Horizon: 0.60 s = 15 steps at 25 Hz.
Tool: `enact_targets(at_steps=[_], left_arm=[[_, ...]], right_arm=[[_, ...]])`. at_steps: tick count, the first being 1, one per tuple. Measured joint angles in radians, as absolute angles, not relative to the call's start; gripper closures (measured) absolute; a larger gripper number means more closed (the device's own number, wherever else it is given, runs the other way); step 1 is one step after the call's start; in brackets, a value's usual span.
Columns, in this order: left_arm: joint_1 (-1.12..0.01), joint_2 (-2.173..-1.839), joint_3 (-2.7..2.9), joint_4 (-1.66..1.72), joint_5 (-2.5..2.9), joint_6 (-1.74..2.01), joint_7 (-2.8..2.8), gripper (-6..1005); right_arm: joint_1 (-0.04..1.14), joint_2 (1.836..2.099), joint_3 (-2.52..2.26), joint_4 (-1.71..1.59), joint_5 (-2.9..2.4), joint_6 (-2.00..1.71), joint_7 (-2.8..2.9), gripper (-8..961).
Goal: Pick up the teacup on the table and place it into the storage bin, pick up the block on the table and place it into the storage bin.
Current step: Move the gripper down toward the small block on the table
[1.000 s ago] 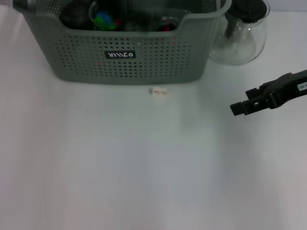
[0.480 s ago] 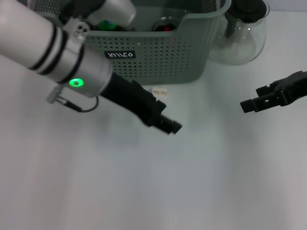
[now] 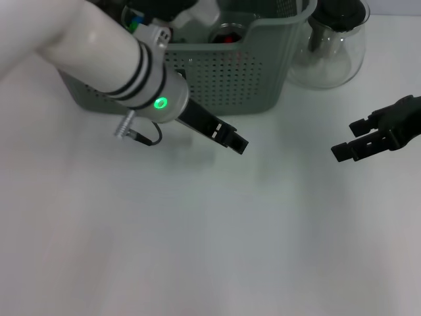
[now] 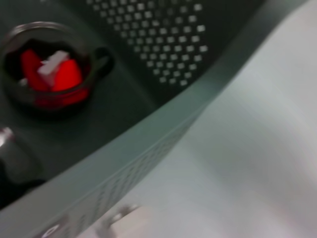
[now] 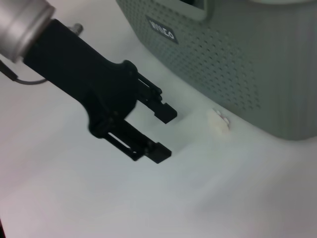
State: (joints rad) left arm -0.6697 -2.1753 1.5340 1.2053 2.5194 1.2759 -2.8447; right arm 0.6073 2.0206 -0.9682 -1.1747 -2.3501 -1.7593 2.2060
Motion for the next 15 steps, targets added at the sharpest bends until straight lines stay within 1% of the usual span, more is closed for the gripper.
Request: enact_targets(at_steps=[10,15], left_arm=[[-0.703,-2.178,1.599,1.131,2.555,1.205,-2.975,298],[-0.717,-2.178,1.595,1.101,2.544,1.161,-2.977,298]], right_arm=[[0.627,2.012,-0.966,-1.173,-2.376,-1.771,2.160,124],[0.630,2.015,-0.968,-1.172,-2.376,-1.772,2.155,124]])
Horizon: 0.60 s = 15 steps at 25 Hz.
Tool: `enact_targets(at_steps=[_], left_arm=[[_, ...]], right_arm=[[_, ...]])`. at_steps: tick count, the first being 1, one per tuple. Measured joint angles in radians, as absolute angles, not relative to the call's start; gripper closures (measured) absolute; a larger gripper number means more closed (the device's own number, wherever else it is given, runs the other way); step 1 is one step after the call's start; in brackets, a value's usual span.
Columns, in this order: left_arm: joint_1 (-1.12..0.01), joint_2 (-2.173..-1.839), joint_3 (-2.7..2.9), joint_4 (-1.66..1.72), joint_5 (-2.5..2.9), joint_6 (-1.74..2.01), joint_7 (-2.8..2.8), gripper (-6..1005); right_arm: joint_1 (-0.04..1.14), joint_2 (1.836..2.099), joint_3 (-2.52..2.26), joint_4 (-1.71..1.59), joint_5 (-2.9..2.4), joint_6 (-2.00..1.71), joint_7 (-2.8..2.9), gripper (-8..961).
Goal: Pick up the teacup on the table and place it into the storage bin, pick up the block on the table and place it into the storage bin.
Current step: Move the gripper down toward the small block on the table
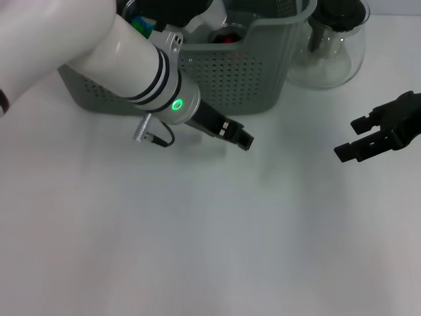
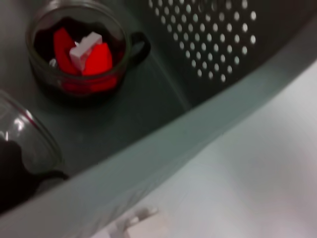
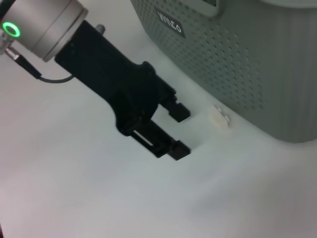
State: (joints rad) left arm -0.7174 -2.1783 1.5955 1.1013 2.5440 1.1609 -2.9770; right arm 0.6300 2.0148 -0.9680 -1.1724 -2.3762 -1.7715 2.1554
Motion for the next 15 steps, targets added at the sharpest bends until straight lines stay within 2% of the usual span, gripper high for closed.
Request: enact_targets(at_steps=[10,15], left_arm=[[-0.745,-2.174,1.598,1.052,2.550,1.132,-2.961,299],[-0.648,-2.175,1.412,1.176,2.437,1.314,-2.692,299]], right_arm=[[0.622,2.022,-0.963,-1.173,-2.378,-1.772,2.149,124],[0.619,2.023,-0.959,-1.155,-2.378,-1.770,2.138,124]])
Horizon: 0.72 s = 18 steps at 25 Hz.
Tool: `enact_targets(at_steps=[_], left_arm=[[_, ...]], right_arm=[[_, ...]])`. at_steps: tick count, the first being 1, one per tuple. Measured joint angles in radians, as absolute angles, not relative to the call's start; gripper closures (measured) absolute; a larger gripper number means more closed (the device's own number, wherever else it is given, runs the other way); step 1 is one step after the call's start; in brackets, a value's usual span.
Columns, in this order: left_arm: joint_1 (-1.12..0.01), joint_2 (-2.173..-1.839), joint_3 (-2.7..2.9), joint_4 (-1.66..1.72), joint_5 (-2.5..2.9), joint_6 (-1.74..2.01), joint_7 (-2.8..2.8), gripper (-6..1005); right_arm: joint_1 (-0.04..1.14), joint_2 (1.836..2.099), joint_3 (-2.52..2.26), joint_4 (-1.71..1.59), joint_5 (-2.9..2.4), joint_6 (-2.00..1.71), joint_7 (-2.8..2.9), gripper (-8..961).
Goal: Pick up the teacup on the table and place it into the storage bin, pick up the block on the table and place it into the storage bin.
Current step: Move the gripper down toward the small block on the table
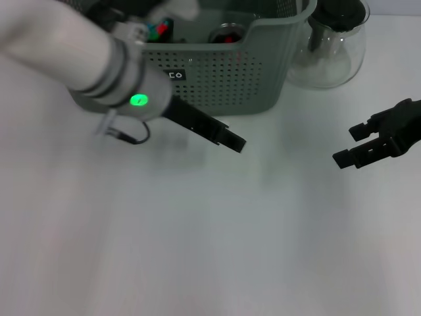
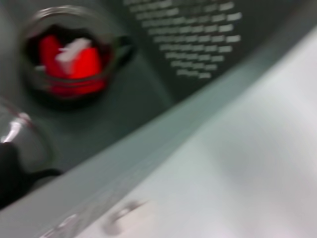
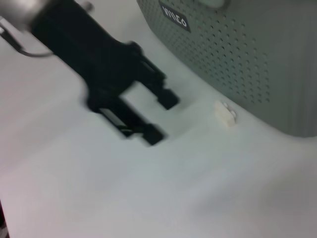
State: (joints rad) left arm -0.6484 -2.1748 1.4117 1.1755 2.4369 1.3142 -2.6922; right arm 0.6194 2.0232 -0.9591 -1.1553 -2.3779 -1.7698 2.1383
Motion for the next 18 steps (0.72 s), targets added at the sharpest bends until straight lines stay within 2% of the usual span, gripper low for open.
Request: enact_targets(at_steps=[3,8,14,18], left_arm=[[-0.592,-2.173,1.227,1.216,2.260,1.468,-2.457,299],[-0.568,-2.162,0.873,1.107,2.012,1.754,-2.058,291],[-0.547,-2.119,0.587,0.910,1.917,1.930,-1.813,282],[-0.515,-2.115,0.543,0.918,1.927,1.993,-1.738,149]], right_arm=[[0.620,2.025,-0.957,-1.131,-2.373,-1.758,2.128,124],[0.658,2.041,-0.958,-1.032,-2.369,-1.695,2.084,124],[0.752,2.067,-0.967,-0.865,-2.371,-1.578,2.026,124],[0.799,2.086,-1.005,-0.837,-2.376,-1.529,2.002,123]])
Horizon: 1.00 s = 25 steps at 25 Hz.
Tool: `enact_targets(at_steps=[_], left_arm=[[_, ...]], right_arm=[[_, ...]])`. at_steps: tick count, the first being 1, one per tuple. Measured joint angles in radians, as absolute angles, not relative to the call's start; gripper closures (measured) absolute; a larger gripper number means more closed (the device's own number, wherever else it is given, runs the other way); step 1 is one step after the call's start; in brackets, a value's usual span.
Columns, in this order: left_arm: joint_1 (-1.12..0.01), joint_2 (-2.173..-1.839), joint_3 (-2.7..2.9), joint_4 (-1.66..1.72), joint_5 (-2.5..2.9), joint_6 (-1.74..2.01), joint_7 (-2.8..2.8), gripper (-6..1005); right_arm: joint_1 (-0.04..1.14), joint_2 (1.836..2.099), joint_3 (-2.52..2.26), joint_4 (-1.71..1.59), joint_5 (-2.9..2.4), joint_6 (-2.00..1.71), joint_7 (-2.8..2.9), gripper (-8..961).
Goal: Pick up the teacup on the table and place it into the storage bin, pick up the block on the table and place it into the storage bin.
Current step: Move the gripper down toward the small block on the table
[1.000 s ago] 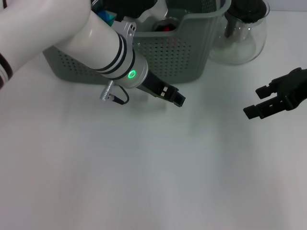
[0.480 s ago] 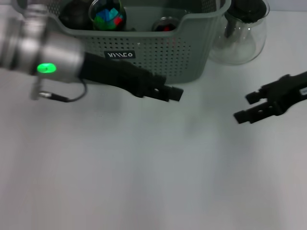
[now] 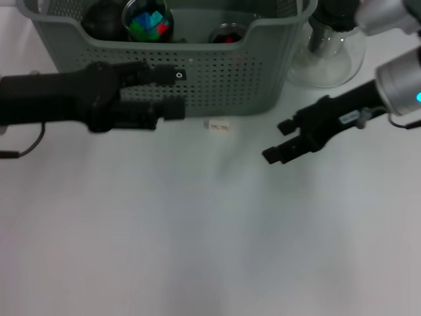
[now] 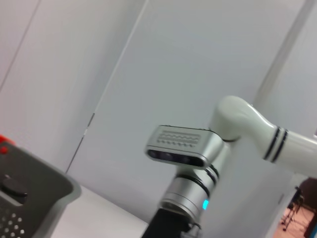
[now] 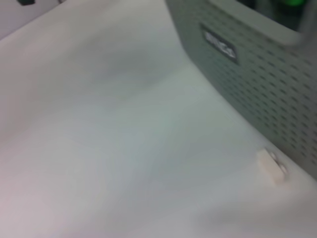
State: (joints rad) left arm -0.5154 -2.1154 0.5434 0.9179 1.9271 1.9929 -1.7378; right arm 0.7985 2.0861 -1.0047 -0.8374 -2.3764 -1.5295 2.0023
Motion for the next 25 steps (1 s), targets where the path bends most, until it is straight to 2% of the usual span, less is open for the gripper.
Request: enact_targets(at_steps=[1,10,18,25], left_arm=[[-0.510,-2.116,0.537,0.924,1.932,2.009,-1.717,116],[-0.483,-2.120,0.517,0.940,1.968,2.031,-1.574,115],[-0.487,-2.103,0.502,0.999,2.018,2.036,-1.550,115],[-0.469,-2.089,0.501,1.067,2.047,2.050,-1.462,116]], right_arm=[[0.808,2.090,-1.018,-0.838,-2.376,-1.525,1.999,122],[0.878,2.091,-1.083,-0.835,-2.415,-1.515,2.047,117],[0.905,2.105,-1.239,-0.871,-2.447,-1.516,2.466,119],[0.906,2.108,-1.415,-0.847,-2.338,-1.356,2.819,120]])
